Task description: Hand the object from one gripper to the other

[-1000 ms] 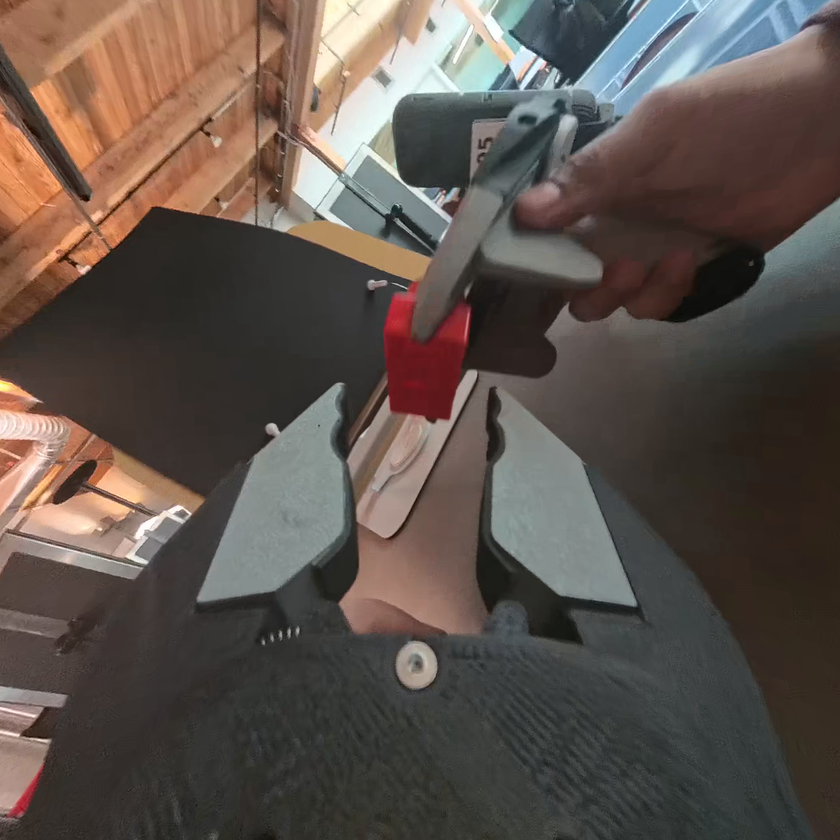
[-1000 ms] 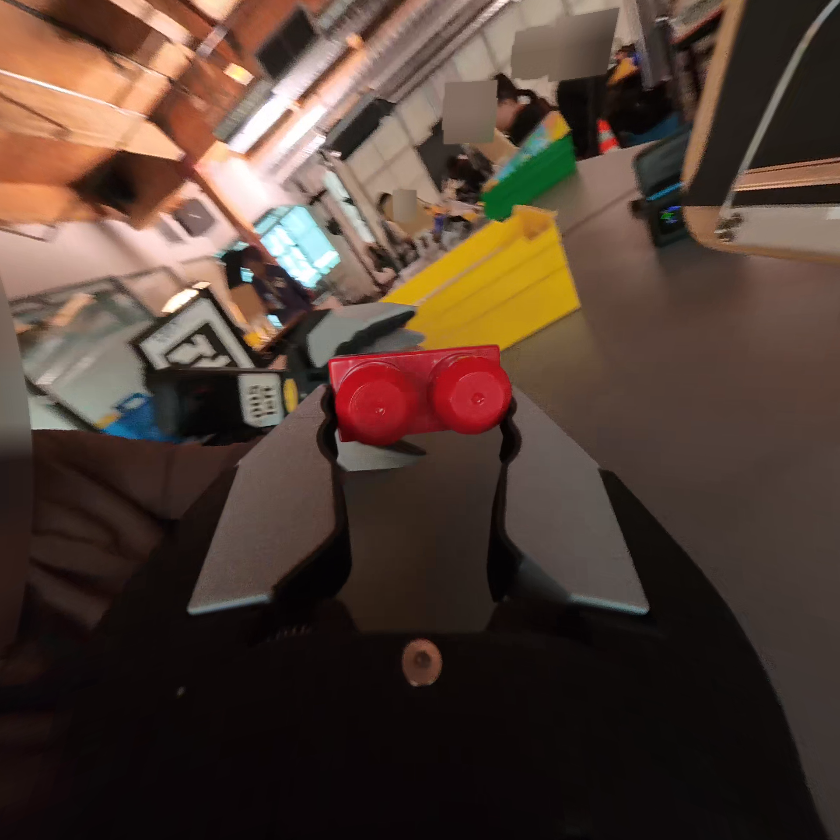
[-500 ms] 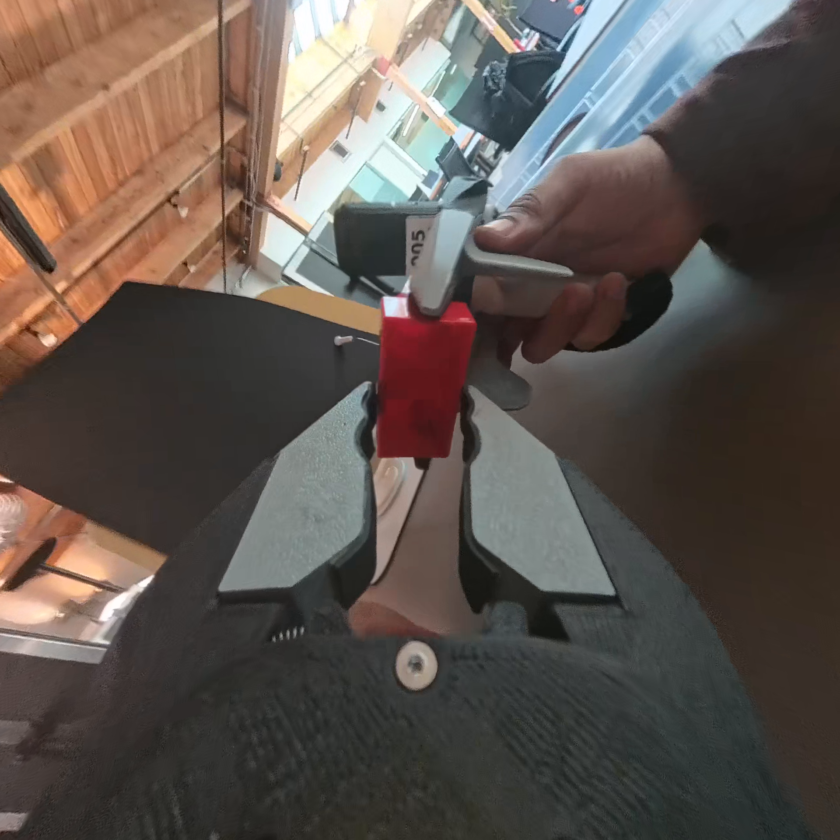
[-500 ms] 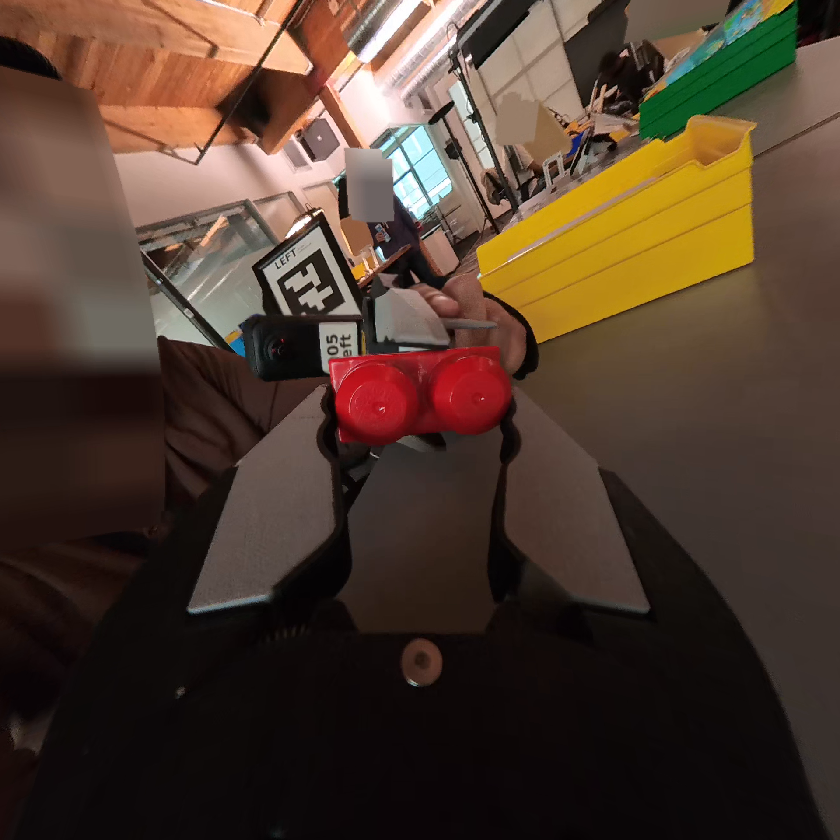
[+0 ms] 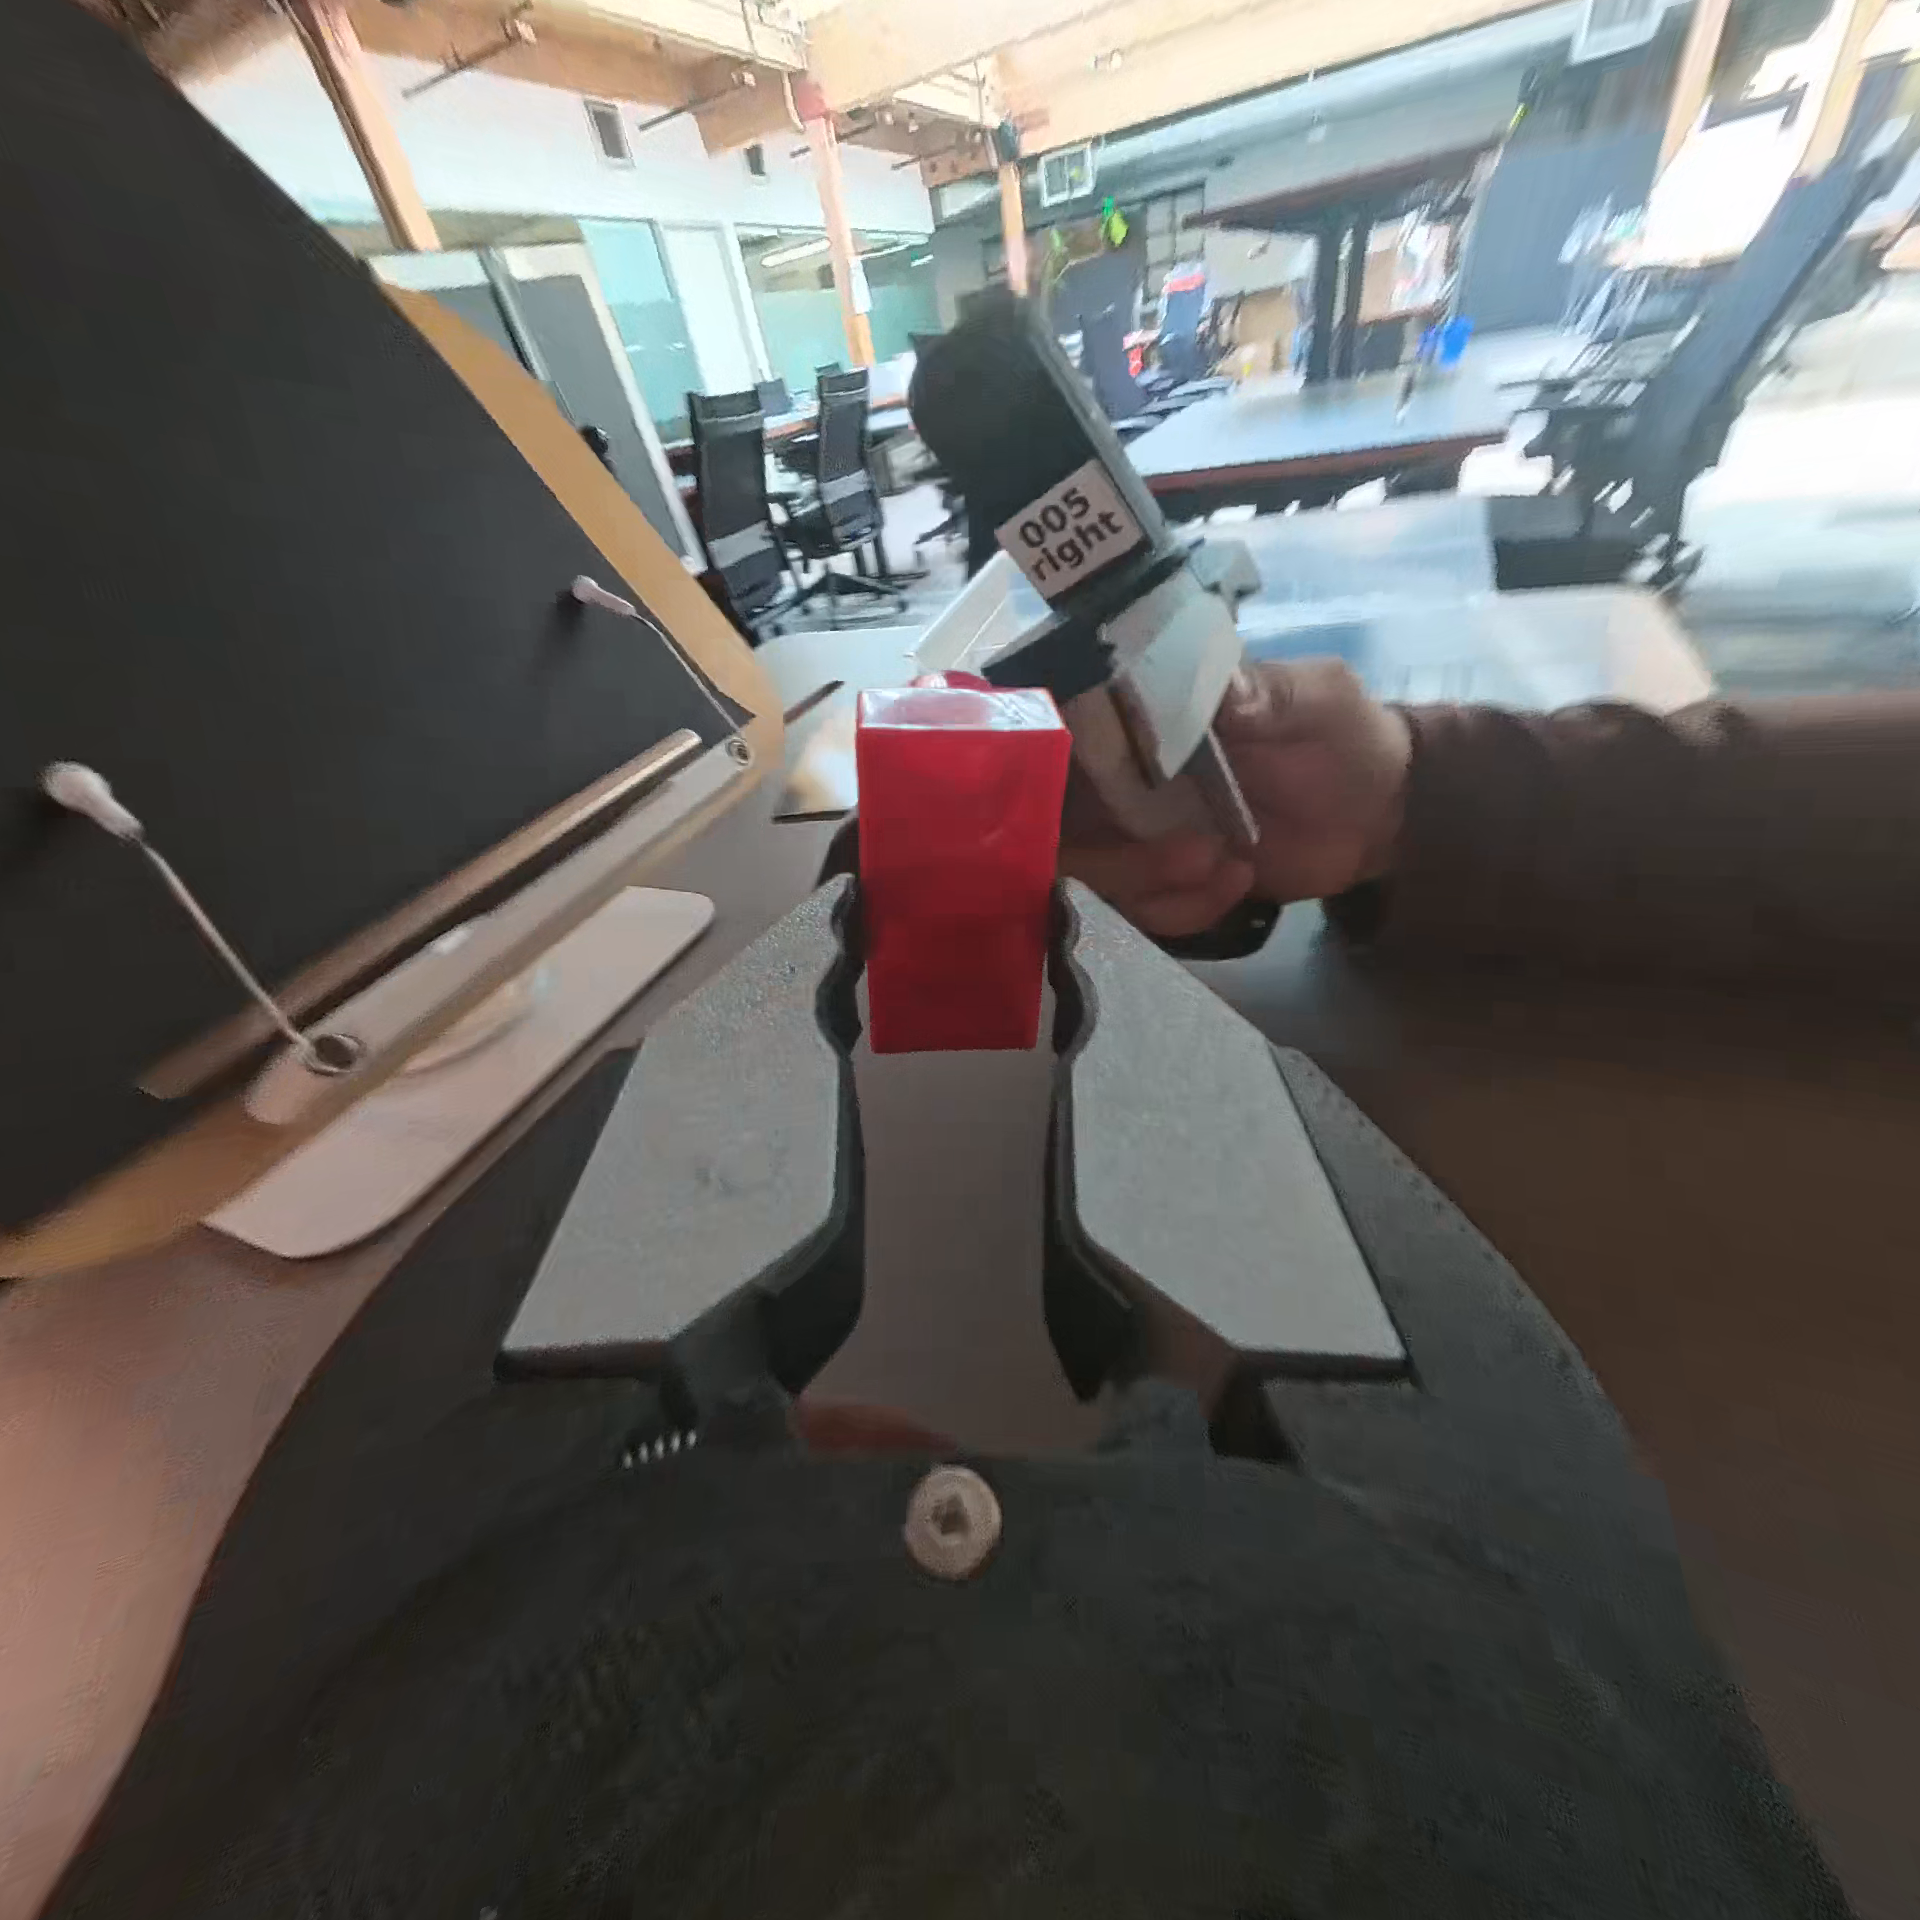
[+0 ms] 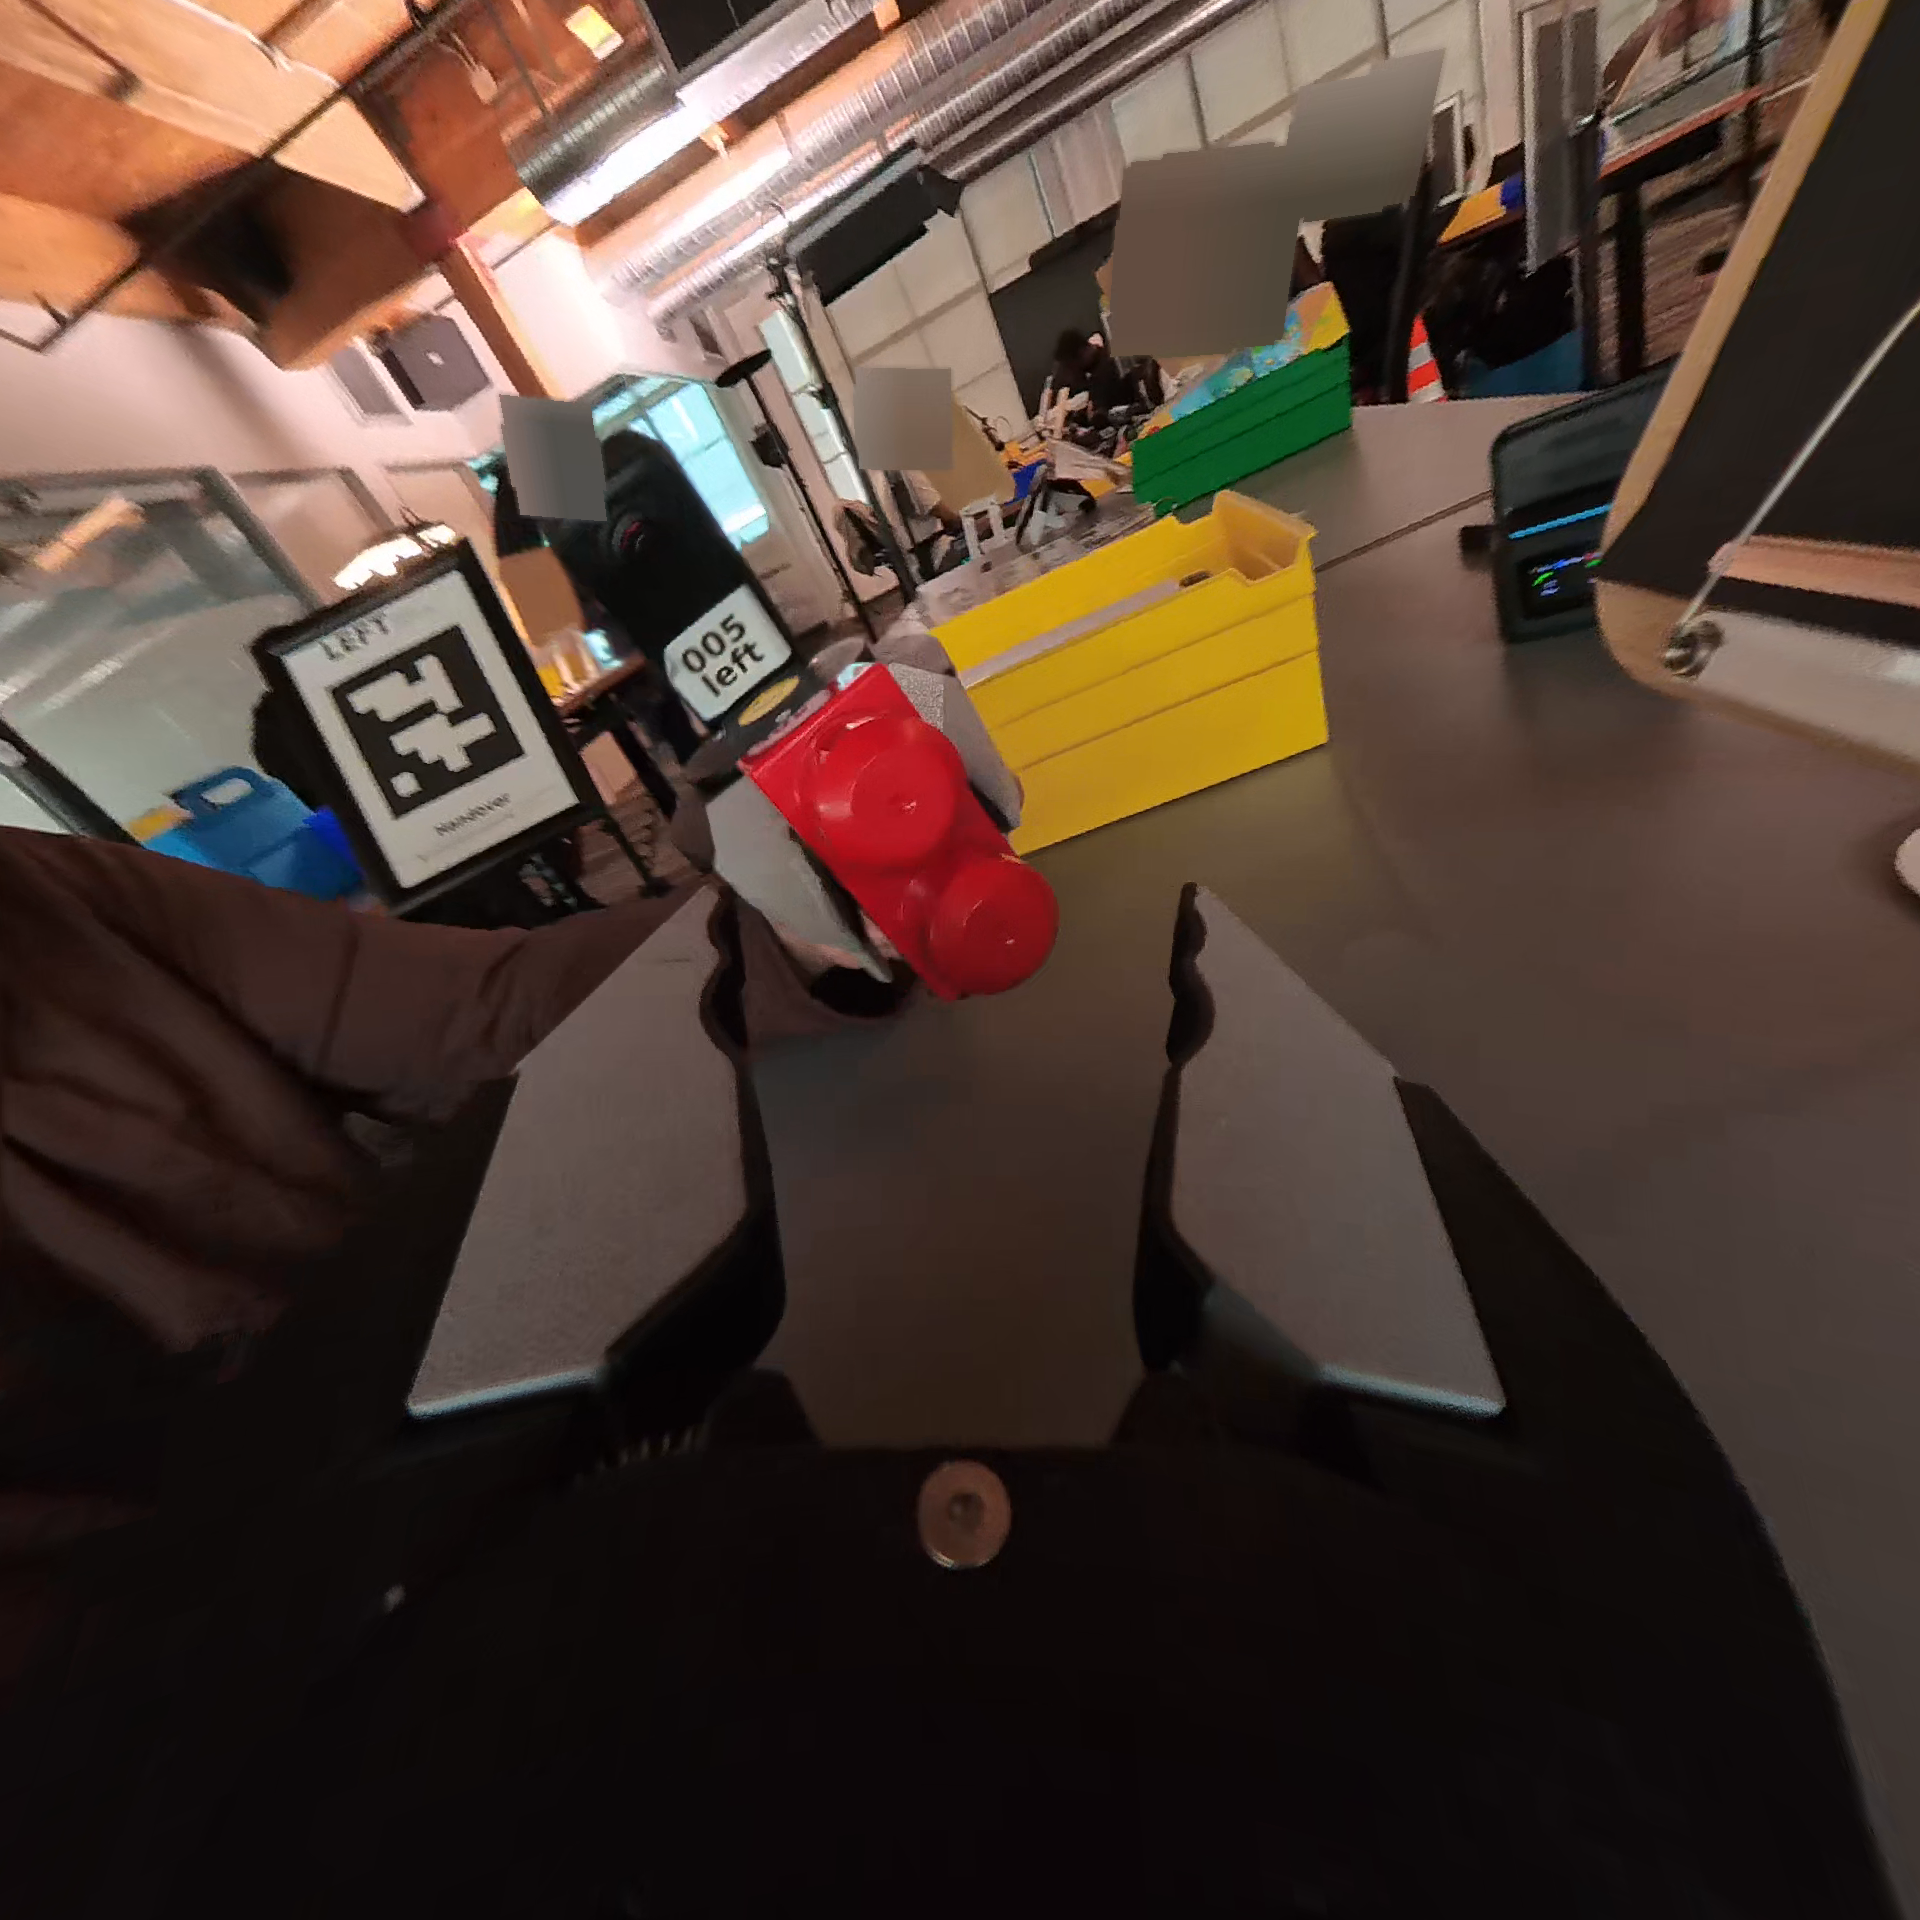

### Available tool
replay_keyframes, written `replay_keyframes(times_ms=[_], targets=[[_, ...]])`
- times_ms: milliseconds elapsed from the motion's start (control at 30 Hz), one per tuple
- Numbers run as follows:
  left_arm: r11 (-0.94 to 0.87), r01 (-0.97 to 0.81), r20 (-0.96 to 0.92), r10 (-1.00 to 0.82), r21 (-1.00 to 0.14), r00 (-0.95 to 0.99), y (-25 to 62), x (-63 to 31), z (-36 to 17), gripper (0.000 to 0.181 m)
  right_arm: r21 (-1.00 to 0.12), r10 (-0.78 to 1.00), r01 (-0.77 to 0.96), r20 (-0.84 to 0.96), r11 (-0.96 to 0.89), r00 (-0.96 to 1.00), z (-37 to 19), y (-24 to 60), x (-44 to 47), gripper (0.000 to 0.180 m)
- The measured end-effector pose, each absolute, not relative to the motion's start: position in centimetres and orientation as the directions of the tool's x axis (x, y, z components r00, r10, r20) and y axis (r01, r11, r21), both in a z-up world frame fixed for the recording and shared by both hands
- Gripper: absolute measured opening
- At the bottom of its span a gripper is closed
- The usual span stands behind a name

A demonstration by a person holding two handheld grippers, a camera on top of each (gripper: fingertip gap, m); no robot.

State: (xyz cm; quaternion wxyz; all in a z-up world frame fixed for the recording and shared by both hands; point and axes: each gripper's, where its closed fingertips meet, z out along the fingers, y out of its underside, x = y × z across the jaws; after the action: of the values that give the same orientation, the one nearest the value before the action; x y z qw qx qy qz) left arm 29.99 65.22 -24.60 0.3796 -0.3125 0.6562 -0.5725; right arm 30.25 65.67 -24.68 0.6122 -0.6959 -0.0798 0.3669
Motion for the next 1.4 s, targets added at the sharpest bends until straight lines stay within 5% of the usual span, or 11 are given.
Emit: replay_keyframes(times_ms=[367,500,800,1033,1167,1400], targets=[[-0.128,-0.254,0.272,-0.669,-0.959,-0.691,63.4,29.1,-26.3,0.031,-0.948,0.574,-0.222,-0.315,-0.228,0.755,-25.1,65.8,28.5,0.066],[-0.181,-0.331,0.368,-0.626,-0.926,-0.688,63.3,29.1,-26.8,0.032,-0.94,0.597,-0.22,-0.336,-0.261,0.729,-25.6,65.8,28.0,0.032],[-0.253,-0.396,0.46,-0.642,-0.882,-0.613,64.8,30.3,-27.6,0.046,-0.952,0.428,-0.223,-0.295,-0.21,0.855,-25.5,66.8,31.4,0.031],[0.056,-0.256,0.103,-0.818,-0.965,-0.566,65.5,31.2,-28.9,0.06,-0.865,0.297,-0.437,-0.497,-0.247,0.815,-25.8,67.2,34.0,0.031],[0.316,-0.106,-0.216,-0.822,-0.943,-0.527,65.0,31.1,-29.0,0.047,-0.793,0.296,-0.546,-0.608,-0.269,0.737,-25.8,67.3,34.4,0.03],[0.396,0.02,-0.355,-0.798,-0.918,-0.487,64.0,30.9,-28.0,0.027,-0.698,0.391,-0.639,-0.714,-0.324,0.581,-25.2,67.5,32.2,0.03]])
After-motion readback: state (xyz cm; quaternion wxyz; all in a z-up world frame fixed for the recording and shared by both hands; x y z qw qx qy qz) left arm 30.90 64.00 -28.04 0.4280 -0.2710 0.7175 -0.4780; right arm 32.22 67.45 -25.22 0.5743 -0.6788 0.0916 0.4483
